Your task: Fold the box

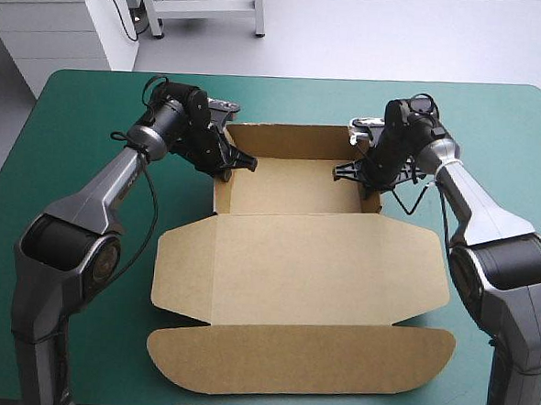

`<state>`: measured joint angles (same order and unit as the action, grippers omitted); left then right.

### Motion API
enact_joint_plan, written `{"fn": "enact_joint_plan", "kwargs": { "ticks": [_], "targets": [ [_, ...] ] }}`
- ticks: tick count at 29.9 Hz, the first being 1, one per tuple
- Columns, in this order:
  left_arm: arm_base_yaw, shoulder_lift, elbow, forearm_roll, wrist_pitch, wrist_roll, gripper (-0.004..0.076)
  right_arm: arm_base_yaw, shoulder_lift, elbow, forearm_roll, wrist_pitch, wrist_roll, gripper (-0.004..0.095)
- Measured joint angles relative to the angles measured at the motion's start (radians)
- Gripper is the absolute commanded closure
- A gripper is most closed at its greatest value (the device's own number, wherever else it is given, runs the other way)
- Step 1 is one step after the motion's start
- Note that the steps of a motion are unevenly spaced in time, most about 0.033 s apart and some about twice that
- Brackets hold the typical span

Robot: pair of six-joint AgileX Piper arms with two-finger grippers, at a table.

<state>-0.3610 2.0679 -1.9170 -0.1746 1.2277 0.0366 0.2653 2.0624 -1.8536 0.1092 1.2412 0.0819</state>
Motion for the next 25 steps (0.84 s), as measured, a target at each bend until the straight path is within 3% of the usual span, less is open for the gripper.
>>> {"fn": "enact_joint_plan", "kwargs": {
  "ticks": [5,8,25],
  "targets": [
    [0.0,0.012,-0.028,-0.014,0.012,0.078,0.0264,0.002,0.001,-0.003,0.023,0.001,-0.044,0.0219],
    [-0.003,0.02,-0.055,-0.034,0.011,0.085,0.0132,0.007,0.001,-0.003,0.039,-0.008,-0.054,0.0079],
    [-0.004,-0.052,-0.093,0.025,0.011,0.045,0.0124,0.009,-0.084,-0.003,0.005,-0.009,-0.059,0.0112]
  ]
}}
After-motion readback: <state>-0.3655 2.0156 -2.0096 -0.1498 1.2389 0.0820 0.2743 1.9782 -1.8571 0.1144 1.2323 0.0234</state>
